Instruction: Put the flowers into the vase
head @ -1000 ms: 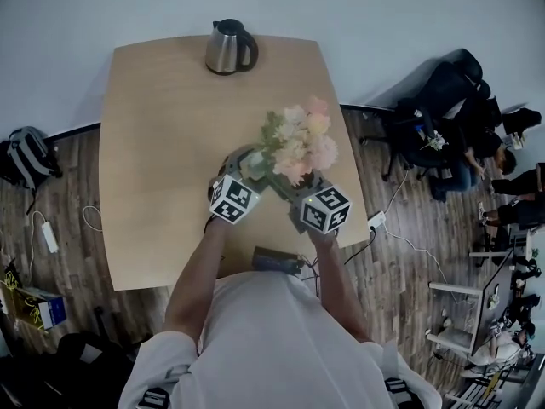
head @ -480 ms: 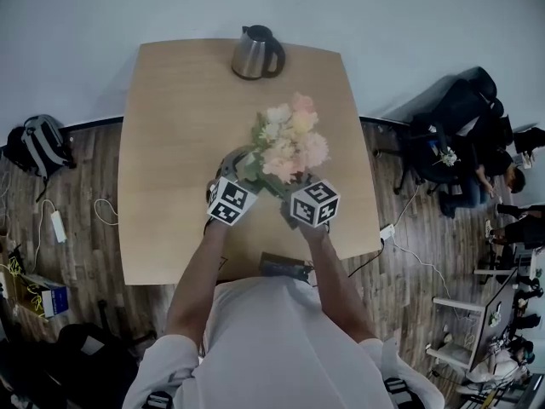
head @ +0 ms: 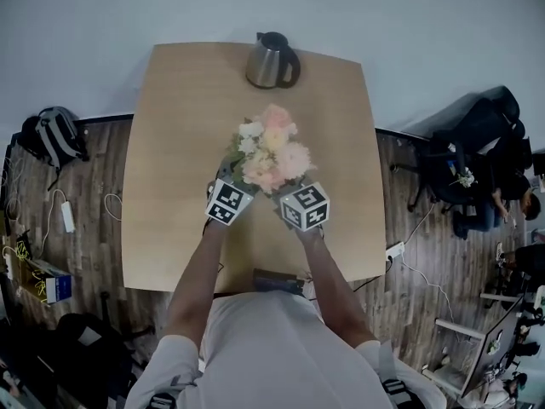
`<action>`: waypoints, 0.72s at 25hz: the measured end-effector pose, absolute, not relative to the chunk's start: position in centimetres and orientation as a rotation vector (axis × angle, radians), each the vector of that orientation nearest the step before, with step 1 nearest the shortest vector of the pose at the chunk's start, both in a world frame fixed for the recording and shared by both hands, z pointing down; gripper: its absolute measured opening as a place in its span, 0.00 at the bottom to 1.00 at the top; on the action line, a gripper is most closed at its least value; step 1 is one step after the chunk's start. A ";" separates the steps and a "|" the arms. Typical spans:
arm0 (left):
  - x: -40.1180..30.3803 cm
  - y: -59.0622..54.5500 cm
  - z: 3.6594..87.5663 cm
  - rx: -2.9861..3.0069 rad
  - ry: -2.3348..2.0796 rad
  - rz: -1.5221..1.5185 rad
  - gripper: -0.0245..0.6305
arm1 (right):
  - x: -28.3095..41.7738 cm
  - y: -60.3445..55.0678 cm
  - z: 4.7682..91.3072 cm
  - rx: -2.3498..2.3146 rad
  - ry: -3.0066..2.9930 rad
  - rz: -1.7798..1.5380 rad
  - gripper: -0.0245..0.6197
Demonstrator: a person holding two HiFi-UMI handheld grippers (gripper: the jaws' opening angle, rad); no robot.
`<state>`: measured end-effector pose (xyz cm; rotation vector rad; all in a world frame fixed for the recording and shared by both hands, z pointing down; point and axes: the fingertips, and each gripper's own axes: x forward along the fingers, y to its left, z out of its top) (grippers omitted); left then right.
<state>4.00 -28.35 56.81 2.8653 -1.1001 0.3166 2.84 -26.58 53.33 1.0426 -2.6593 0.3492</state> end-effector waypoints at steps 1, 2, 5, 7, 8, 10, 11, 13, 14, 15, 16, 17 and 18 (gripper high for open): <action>4.2 -29.1 57.1 2.860 -1.105 0.331 0.56 | 3.0 -27.3 53.6 1.038 -2.662 0.357 0.45; 4.4 -29.8 57.4 2.855 -1.109 0.344 0.56 | 3.3 -28.0 53.9 1.035 -2.667 0.366 0.45; 5.0 -31.9 58.4 2.841 -1.118 0.379 0.56 | 4.0 -30.2 54.9 1.026 -2.677 0.391 0.45; 5.2 -33.3 59.2 2.827 -1.125 0.410 0.56 | 4.1 -31.6 55.6 1.014 -2.684 0.404 0.45; 5.1 -33.9 59.6 2.818 -1.131 0.427 0.56 | 4.1 -32.2 56.0 1.006 -2.688 0.409 0.45; 4.8 -35.1 60.3 2.799 -1.145 0.456 0.56 | 3.8 -33.4 56.6 0.994 -2.697 0.425 0.45; 4.6 -35.6 60.6 2.792 -1.151 0.472 0.56 | 3.7 -33.9 56.9 0.990 -2.701 0.437 0.45; 4.4 -36.6 61.3 2.781 -1.159 0.497 0.56 | 3.6 -35.0 57.4 0.988 -2.707 0.453 0.45; 4.4 -37.2 61.9 2.775 -1.160 0.504 0.56 | 3.6 -35.5 57.6 0.988 -2.707 0.454 0.45; 4.3 -37.7 62.5 2.770 -1.161 0.506 0.56 | 3.5 -36.1 57.8 0.988 -2.707 0.450 0.45; 4.2 -38.2 62.8 2.770 -1.164 0.502 0.56 | 3.5 -36.6 58.0 0.987 -2.705 0.444 0.45; 4.2 -38.6 62.8 2.773 -1.169 0.492 0.56 | 3.4 -37.0 58.1 0.988 -2.704 0.439 0.45; 4.2 -39.0 62.5 2.773 -1.175 0.478 0.56 | 3.3 -37.4 58.2 0.990 -2.705 0.437 0.45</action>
